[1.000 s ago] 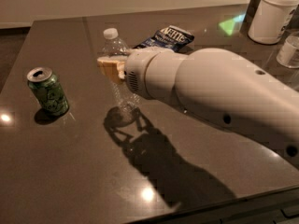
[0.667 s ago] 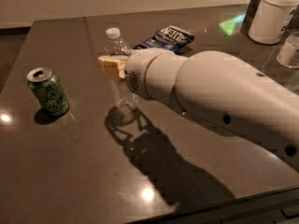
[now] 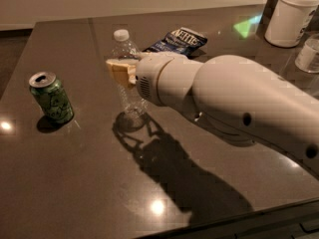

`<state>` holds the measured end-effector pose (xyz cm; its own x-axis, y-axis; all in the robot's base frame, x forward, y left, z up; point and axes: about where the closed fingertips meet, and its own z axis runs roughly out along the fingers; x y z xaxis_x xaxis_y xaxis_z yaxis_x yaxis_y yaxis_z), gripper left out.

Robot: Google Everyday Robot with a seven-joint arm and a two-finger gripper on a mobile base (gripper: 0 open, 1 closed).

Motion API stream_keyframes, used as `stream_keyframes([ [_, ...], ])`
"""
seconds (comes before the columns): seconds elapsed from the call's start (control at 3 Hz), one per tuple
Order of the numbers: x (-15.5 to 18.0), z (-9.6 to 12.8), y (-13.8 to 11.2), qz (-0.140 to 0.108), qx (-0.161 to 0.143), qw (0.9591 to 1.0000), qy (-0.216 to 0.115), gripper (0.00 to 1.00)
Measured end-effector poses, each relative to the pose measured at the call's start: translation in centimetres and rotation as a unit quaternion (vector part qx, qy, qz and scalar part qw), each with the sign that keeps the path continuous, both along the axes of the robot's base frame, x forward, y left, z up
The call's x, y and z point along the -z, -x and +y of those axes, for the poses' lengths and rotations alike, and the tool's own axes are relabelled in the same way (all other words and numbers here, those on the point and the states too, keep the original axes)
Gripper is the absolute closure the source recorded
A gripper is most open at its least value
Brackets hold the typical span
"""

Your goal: Place water bottle upright

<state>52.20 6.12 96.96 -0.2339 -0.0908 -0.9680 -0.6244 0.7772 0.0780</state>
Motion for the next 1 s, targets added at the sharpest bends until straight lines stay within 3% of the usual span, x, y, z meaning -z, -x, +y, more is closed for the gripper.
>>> stream_keyframes([
  [0.67, 1.3, -0.8, 0.3, -0.012, -0.015, 0.9998, -0.001, 1.00],
  [1.0, 2.0, -1.4, 0.5, -0.017, -0.014, 0.9997, -0.008, 0.82],
])
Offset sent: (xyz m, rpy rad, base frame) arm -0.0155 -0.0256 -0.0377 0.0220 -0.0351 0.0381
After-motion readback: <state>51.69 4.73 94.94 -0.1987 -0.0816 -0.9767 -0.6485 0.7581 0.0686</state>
